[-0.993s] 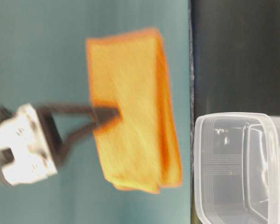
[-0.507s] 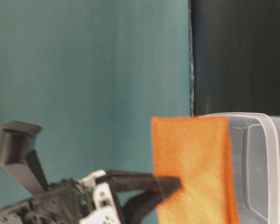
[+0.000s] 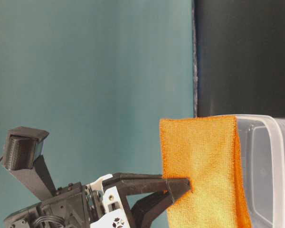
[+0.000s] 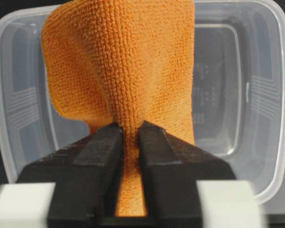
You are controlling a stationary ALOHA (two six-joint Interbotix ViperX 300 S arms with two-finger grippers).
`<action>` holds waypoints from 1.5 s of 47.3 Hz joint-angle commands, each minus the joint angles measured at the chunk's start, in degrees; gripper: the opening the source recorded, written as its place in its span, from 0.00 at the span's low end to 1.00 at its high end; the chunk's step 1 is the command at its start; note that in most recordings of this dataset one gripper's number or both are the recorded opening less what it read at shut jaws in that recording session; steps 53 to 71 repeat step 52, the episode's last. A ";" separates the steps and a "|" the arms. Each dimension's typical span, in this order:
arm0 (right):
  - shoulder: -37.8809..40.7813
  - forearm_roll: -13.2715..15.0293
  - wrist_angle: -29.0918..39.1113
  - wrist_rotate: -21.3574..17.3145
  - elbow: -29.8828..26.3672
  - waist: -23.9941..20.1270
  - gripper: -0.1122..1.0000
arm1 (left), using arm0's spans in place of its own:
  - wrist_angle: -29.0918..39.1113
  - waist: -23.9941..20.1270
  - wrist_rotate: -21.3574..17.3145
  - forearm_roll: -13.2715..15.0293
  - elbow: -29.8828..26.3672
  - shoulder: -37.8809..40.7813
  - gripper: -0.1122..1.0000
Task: Place the orange towel into the container with the left arm.
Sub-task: 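Lower the towel into the container and open the left gripper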
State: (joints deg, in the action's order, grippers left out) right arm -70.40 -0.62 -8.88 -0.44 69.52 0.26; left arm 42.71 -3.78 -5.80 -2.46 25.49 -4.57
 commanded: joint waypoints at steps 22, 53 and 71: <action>0.35 -0.18 -0.26 0.00 -0.18 -0.09 0.80 | -0.97 0.09 1.14 -0.18 -6.15 -5.98 0.87; 0.18 -0.18 4.04 -0.09 0.35 -0.09 0.80 | -20.83 4.22 5.98 -0.18 9.93 -37.18 0.87; 0.18 -0.18 4.04 -0.09 0.35 -0.09 0.80 | -20.83 4.22 5.98 -0.18 9.93 -37.18 0.87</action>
